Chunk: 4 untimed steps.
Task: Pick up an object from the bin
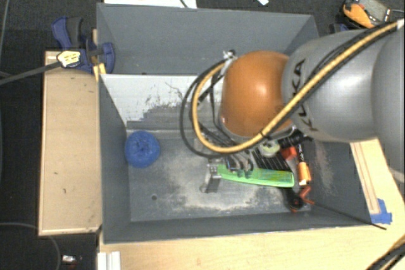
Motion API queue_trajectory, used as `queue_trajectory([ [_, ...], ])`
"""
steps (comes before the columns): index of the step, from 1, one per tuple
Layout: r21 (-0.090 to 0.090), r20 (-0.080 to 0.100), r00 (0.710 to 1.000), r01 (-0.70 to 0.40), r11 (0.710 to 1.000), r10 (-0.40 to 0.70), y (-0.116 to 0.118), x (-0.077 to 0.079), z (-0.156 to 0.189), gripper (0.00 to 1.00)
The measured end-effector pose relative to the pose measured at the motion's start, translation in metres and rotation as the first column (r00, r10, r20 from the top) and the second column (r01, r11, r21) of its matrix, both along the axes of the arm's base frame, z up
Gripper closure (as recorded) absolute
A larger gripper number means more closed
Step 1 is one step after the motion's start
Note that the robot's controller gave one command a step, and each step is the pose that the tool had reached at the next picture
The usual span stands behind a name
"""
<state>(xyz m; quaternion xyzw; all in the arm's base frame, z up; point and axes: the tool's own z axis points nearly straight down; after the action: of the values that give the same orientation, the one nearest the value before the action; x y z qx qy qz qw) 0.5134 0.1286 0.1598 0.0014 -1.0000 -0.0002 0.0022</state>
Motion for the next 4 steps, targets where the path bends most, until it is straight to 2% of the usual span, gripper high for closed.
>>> queue_trajectory([
  [1,0.001,0.007,1.0,0.004,1.0,-0.004,0.0,0.002,0.003,0.0],
  [2,0.002,0.013,0.995,-0.099,0.995,0.099,0.082,0.028,-0.057,0.0],
  [3,0.002,0.009,0.992,0.125,0.992,-0.125,0.003,0.036,-0.039,0.0],
  [4,0.004,0.011,0.998,-0.058,0.998,0.058,0.071,0.033,-0.051,0.0],
])
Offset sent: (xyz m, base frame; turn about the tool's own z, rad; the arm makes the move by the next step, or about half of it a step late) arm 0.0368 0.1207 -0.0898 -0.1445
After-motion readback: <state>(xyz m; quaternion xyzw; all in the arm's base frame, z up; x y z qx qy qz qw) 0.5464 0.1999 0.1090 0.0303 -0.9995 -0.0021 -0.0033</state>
